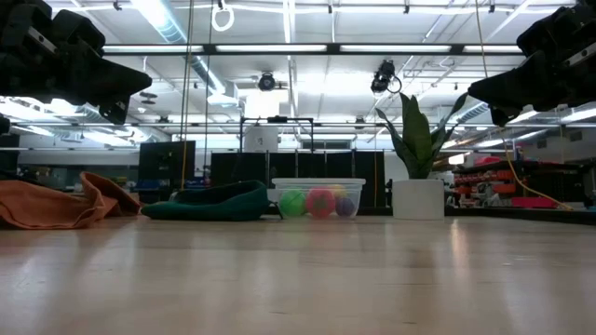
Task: Pick and placing Produce into tupperware
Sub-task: Return to Home Position
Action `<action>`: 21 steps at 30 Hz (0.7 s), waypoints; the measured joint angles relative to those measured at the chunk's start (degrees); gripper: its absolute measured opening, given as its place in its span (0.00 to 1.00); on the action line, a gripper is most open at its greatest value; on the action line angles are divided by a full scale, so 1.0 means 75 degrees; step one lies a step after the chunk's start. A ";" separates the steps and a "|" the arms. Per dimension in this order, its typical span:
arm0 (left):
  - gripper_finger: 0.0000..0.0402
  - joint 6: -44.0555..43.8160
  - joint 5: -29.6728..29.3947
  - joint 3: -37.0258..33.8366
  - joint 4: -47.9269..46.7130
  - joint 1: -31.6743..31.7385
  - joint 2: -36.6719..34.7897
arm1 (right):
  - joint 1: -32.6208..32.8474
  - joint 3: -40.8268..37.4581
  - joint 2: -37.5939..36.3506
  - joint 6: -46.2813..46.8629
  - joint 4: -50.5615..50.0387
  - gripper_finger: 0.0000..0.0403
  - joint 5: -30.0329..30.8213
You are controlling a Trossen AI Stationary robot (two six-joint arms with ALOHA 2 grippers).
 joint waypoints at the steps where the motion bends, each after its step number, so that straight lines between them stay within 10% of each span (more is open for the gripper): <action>1: 0.10 -0.0001 0.0000 0.0001 0.0000 0.0000 0.0000 | 0.0001 -0.0001 0.0000 0.0000 0.0001 0.00 0.0000; 21: 0.09 0.0000 -0.0003 0.0001 0.0000 0.0002 0.0000 | 0.0000 0.0000 0.0000 0.0001 -0.0001 0.00 0.0000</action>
